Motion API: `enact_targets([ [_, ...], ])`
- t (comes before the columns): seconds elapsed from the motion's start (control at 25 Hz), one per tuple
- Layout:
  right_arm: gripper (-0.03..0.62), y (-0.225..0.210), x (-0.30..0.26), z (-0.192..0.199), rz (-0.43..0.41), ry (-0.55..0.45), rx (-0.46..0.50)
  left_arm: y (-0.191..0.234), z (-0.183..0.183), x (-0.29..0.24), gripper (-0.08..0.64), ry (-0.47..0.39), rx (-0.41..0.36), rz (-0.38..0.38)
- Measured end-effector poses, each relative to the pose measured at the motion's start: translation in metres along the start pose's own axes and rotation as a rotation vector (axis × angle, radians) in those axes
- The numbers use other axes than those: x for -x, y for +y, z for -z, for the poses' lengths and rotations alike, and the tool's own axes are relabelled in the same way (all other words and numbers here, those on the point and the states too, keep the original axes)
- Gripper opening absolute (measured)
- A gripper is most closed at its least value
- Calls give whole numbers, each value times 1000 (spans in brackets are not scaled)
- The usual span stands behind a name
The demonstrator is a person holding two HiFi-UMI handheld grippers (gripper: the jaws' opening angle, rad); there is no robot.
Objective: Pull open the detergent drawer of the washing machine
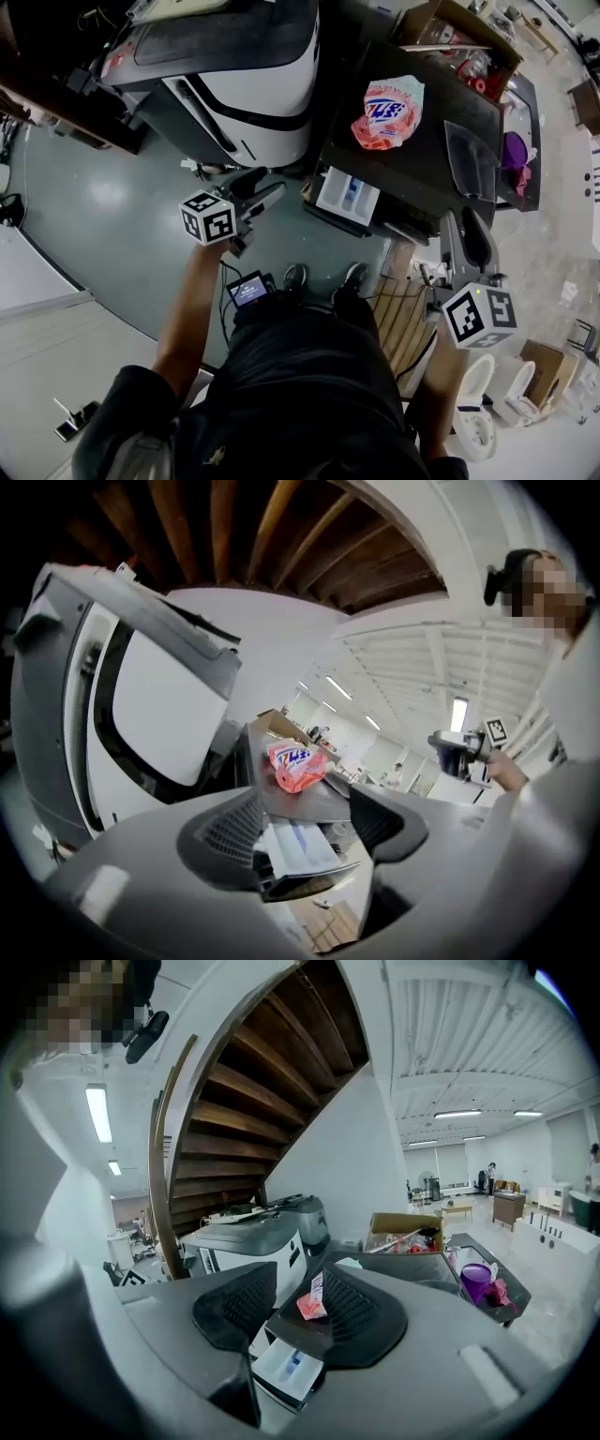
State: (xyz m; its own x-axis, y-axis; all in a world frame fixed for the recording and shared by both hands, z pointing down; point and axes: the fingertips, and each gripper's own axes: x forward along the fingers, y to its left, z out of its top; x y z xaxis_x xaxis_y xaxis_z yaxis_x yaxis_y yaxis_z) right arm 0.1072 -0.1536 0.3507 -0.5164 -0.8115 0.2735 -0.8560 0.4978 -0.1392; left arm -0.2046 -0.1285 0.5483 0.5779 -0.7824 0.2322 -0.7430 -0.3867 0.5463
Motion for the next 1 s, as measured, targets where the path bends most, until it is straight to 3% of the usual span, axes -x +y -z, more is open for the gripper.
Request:
enact_targets([
  [0.2, 150, 1, 9, -13, 23, -46, 26, -31, -51, 12, 345, -17, -228, -42],
  [0.4, 150, 0, 19, -23, 52, -87, 49, -61, -101, 25, 342, -80, -390, -73],
  [0.72, 135, 2, 36, -40, 99, -130, 85, -105, -154, 43, 328, -149, -505, -82],
  [1.0, 132, 5, 45, -50, 97, -153, 127, -140, -173, 45, 324, -124, -628, -92],
])
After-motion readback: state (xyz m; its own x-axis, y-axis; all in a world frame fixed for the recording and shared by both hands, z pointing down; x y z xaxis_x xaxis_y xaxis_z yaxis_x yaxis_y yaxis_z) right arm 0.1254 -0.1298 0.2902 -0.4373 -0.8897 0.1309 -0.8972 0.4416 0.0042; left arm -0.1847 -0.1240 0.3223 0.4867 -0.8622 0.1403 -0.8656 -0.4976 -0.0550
